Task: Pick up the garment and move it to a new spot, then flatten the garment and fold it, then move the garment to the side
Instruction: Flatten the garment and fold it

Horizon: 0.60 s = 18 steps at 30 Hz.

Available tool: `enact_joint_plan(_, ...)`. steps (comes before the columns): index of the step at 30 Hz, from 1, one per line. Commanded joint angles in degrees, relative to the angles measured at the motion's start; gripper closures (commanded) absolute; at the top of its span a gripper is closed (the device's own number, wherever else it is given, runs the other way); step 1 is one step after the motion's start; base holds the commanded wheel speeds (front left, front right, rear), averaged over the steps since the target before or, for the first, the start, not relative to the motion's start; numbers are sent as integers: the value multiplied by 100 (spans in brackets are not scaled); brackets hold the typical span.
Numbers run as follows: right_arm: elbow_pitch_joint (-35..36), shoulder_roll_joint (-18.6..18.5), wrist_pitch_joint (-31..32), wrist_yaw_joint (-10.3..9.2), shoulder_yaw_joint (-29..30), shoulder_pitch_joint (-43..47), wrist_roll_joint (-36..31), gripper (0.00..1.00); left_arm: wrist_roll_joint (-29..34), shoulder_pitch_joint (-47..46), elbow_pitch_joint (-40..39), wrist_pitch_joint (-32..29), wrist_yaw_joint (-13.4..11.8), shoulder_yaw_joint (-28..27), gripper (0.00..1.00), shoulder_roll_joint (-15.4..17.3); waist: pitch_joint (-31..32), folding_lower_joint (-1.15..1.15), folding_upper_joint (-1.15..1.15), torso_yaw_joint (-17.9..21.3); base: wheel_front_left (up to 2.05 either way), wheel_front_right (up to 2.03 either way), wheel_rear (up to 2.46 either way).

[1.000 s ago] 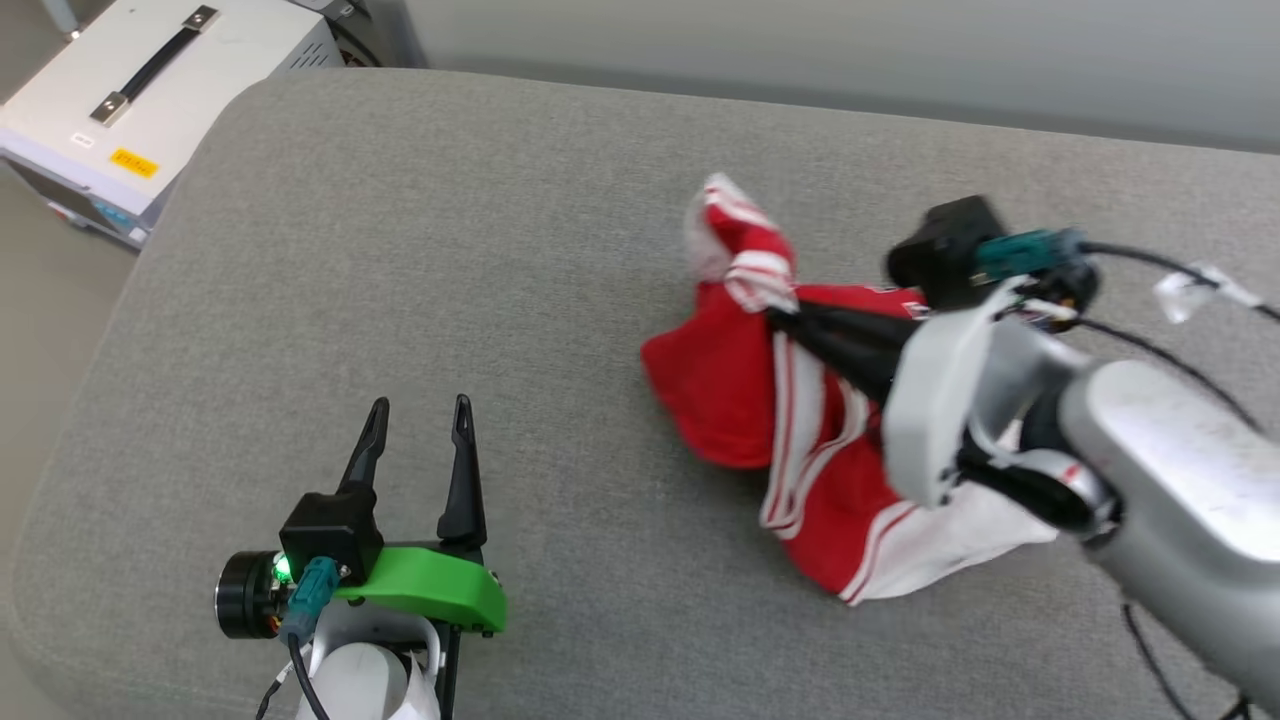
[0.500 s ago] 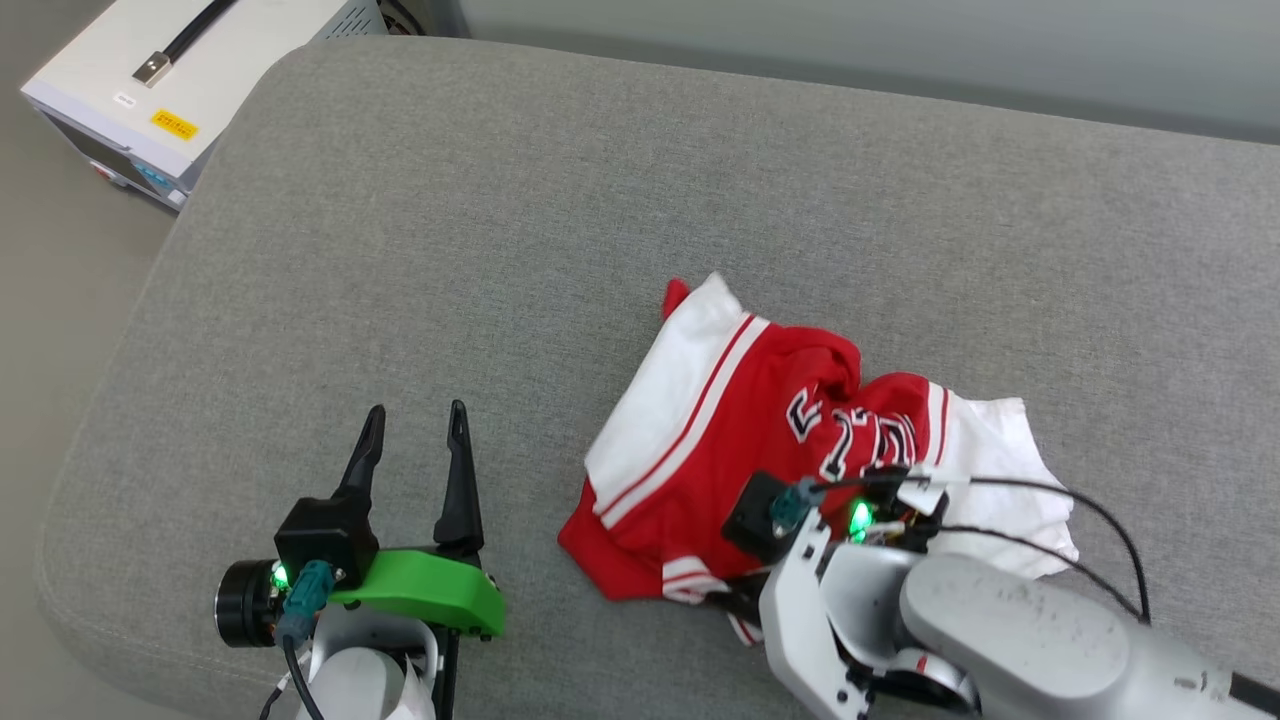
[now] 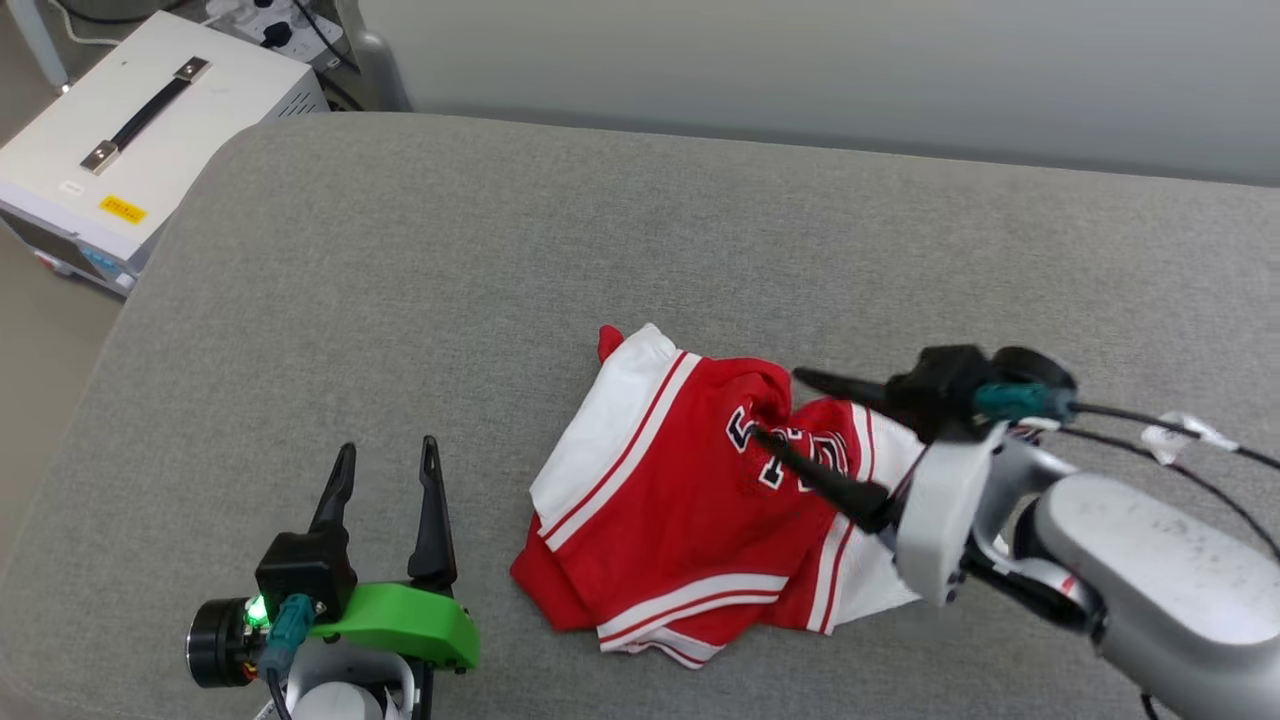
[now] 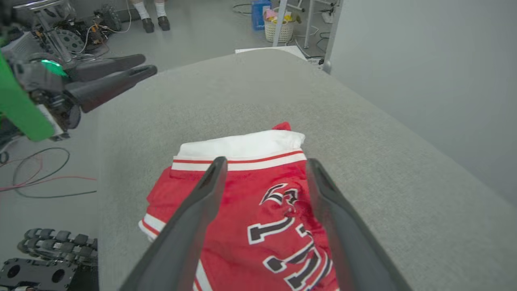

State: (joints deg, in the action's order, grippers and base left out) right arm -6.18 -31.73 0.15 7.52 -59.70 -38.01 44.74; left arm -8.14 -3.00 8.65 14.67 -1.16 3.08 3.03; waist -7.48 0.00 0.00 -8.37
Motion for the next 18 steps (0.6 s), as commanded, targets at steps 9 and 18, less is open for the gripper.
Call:
enact_joint_plan(9, 176, -562, 588, -3, 2056, 498, -653, 0, 156, 148, -149, 33, 65, -70, 0, -15, 156, 0, 0, 245, 0, 0, 0)
enact_joint_plan(18, 569, -1337, 3548, -3, 2061, 712, 105, 0, 124, 95, -189, 33, 59, -20, 0, -15, -13, 0, 0, 194, 0, 0, 0)
